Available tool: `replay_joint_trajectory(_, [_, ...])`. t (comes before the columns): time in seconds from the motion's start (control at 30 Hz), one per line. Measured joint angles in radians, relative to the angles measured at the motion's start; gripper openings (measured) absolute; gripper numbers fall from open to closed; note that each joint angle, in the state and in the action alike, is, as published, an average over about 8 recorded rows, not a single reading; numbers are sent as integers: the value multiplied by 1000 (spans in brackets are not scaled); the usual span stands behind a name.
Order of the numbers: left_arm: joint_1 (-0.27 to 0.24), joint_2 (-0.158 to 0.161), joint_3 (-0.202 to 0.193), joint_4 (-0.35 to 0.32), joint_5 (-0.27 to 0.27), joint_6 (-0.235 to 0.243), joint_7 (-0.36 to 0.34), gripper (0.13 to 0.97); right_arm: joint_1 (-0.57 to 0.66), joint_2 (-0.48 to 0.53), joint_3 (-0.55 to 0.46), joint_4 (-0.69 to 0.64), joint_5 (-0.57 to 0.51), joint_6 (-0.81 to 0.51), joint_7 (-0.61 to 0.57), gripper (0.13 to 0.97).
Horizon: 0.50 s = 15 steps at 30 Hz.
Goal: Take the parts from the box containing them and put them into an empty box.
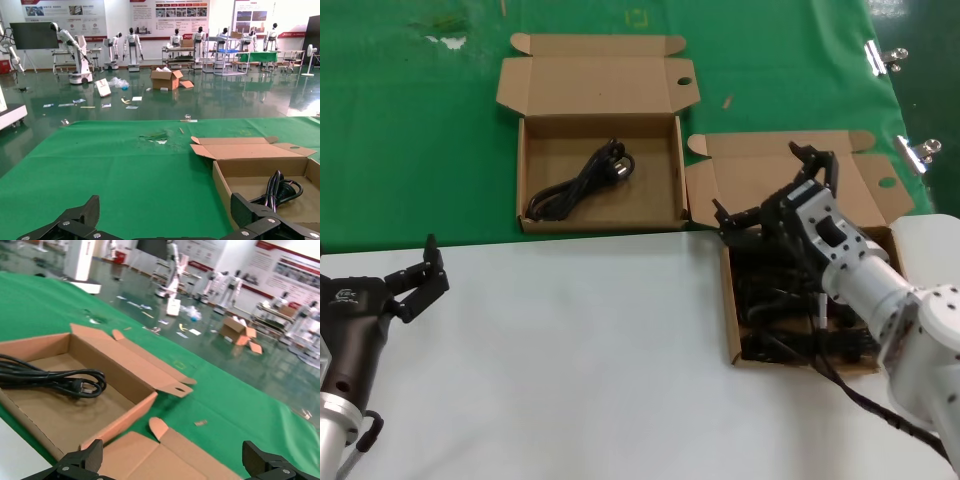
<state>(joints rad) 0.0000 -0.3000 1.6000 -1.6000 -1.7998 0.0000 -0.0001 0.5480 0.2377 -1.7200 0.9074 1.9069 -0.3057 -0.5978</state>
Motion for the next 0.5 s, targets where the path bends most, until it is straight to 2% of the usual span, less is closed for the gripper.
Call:
replay_joint_trajectory(0.3, [0, 0, 0, 0, 0, 0, 0, 957, -150, 17, 33, 190, -29, 84, 164, 966])
replay_joint_trajectory(0.5, [0, 0, 0, 0, 0, 0, 0, 959, -250, 28, 55, 316, -49, 139, 273, 966])
